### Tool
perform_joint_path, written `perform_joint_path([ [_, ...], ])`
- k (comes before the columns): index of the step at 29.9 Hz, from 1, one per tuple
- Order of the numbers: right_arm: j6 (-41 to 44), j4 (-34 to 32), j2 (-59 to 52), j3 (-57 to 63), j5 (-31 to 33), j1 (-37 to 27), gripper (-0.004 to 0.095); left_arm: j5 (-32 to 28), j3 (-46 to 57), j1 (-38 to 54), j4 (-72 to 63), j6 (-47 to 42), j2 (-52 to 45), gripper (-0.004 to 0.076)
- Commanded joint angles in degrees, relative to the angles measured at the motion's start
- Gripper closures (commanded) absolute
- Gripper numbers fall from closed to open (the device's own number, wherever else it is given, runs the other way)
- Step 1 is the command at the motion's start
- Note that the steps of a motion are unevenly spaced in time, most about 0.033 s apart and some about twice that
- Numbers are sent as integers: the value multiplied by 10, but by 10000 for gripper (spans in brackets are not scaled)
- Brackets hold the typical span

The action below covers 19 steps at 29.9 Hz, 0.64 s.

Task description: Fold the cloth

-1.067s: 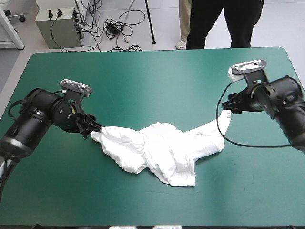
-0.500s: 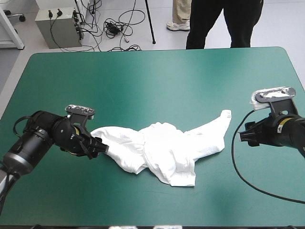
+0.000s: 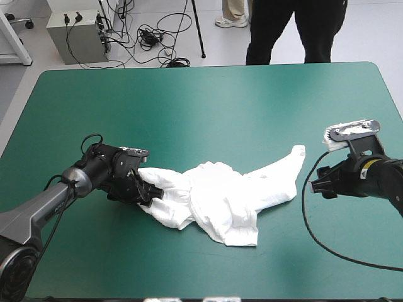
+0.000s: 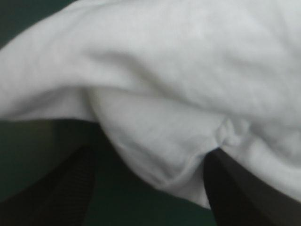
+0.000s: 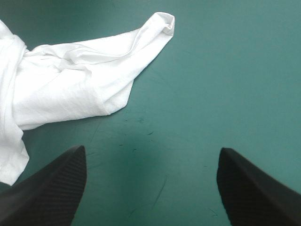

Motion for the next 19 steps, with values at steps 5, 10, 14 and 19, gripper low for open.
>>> perform_joint_path([
  [5, 6, -16, 37, 56, -73, 18, 193, -27, -13, -2, -11, -7, 14, 367],
  [10, 35, -2, 80, 127, -168, 18, 192, -31, -13, -2, -11, -7, 14, 598],
  [14, 36, 18, 121, 159, -211, 18, 193, -37, -13, -2, -8, -7, 14, 731],
  [19, 36, 23, 168, 165, -261, 18, 193, -40, -13, -2, -8, -8, 14, 733],
])
